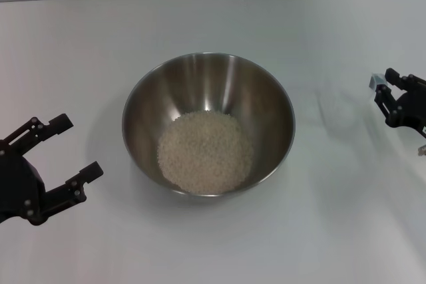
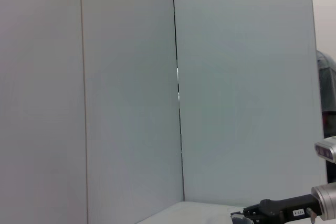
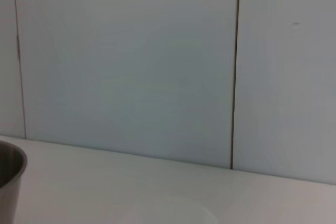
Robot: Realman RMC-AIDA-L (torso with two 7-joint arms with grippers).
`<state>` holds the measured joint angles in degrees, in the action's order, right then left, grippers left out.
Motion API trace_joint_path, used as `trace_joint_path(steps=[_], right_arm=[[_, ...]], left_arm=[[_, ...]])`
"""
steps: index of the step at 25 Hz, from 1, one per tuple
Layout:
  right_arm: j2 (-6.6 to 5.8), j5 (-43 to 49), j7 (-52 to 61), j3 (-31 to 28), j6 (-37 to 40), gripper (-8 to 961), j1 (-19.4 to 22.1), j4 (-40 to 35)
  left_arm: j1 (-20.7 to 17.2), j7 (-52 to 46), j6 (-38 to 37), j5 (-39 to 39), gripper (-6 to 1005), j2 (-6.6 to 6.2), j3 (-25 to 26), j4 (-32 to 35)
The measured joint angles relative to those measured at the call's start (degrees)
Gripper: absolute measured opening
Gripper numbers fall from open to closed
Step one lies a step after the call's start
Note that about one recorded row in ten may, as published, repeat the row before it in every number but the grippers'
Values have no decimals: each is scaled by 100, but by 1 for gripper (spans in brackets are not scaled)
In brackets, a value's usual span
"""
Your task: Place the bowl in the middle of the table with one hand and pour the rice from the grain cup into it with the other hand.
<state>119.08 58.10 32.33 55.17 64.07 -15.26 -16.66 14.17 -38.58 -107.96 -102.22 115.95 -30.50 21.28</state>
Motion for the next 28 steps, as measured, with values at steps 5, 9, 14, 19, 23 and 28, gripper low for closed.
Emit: trace_joint_path(steps=[5, 9, 14, 19, 23, 28], right_arm=[[-5, 45, 0, 3, 6, 266, 45, 54], [-8, 102, 0, -10, 48, 267, 111, 65], [-8, 131, -2, -49, 354, 266, 296, 47], [-8, 112, -5, -69, 674, 267, 522, -4], [-15, 102, -6, -114, 1094, 267, 694, -18], [-42, 125, 50, -312, 1779, 268, 825, -20]], left_arm=[[-6, 0, -25, -16, 814, -2, 0, -1], [-11, 0, -42, -24, 814, -3, 0, 4], [-20, 0, -48, -32, 815, -3, 0, 7], [-28, 0, -48, -35, 815, -3, 0, 9], [-46, 0, -48, -42, 815, -3, -8, 8], [-81, 0, -35, -48, 815, -9, -63, 8]])
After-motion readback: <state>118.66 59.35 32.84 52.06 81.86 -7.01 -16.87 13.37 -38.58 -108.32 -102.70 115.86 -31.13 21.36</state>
